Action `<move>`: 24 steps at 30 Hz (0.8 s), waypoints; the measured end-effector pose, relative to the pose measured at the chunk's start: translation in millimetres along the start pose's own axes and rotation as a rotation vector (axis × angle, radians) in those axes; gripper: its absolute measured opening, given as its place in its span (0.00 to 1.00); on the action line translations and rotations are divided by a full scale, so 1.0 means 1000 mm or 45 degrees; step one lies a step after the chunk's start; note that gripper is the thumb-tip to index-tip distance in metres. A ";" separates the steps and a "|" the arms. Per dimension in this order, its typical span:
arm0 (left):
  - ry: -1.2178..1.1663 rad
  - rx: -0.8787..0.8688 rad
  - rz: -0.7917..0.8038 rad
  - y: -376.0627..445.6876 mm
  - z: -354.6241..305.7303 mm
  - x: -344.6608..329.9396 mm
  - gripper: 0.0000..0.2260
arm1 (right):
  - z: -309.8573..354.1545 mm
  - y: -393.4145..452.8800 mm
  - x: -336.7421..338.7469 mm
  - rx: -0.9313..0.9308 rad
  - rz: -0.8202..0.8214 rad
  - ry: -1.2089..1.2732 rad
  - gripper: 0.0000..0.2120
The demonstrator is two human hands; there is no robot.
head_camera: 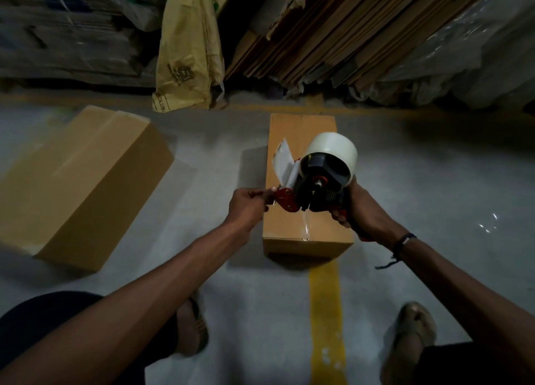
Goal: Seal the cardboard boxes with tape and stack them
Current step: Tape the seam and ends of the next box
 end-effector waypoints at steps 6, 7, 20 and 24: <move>0.130 -0.053 -0.046 0.001 0.050 0.010 0.13 | -0.023 -0.007 -0.018 -0.014 0.044 -0.262 0.41; 0.164 -0.050 -0.044 0.002 0.056 0.012 0.13 | -0.027 -0.006 -0.020 -0.017 0.066 -0.300 0.41; 0.431 0.085 -0.170 0.040 0.150 0.042 0.10 | -0.135 0.028 0.022 -0.240 0.004 -0.565 0.27; 0.499 0.095 -0.194 0.061 0.163 0.033 0.12 | -0.155 0.042 0.028 -0.229 -0.042 -0.706 0.18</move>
Point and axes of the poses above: each hand's wrist, its own y-axis towards the middle knuckle, its own x-axis out of the back of the hand, z = x × y, the point moved 5 cm from there along y, towards the middle knuckle, and after that the axes turned 4 degrees about z, right-handed, at the moved point
